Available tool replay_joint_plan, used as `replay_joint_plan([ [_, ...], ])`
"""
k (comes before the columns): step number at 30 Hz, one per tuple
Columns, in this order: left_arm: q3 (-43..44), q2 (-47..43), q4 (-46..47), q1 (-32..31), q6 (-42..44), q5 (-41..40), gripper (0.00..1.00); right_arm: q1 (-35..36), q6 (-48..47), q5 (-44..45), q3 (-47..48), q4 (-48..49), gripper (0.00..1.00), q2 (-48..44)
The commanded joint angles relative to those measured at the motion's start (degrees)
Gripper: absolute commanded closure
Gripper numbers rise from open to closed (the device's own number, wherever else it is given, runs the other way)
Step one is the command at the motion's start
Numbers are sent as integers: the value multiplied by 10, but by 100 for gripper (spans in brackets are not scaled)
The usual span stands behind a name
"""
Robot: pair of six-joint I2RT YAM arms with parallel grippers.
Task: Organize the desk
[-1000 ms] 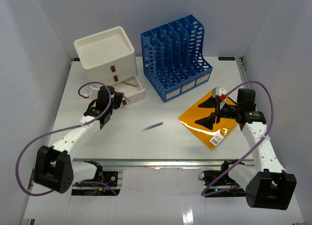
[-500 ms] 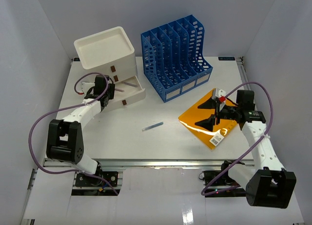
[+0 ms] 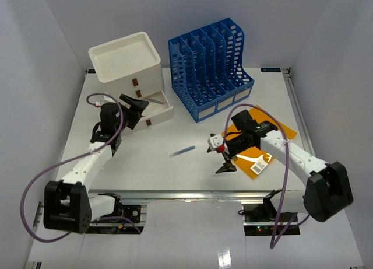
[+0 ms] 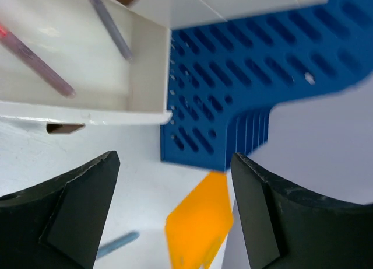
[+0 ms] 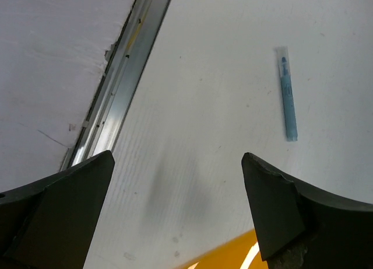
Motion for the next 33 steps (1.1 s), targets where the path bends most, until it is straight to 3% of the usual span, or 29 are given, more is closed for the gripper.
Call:
replay_joint_plan([
  [1, -49, -132, -35, 4, 218, 165, 9, 77, -37, 90, 90, 0, 3, 99],
  [6, -78, -287, -198, 5, 313, 145, 7, 117, 13, 130, 217, 11, 3, 251],
  [10, -88, -386, -247, 4, 339, 142, 6, 129, 53, 156, 282, 29, 0, 327],
  [12, -79, -417, -276, 4, 349, 149, 6, 136, 82, 186, 310, 48, 6, 366],
  [20, -103, -504, -277, 4, 350, 157, 4, 148, 137, 247, 344, 90, 19, 437],
  [25, -106, -507, -276, 4, 352, 156, 4, 152, 137, 267, 356, 84, 35, 461],
  [33, -108, -532, -273, 4, 346, 146, 4, 159, 111, 266, 368, 44, 72, 471],
])
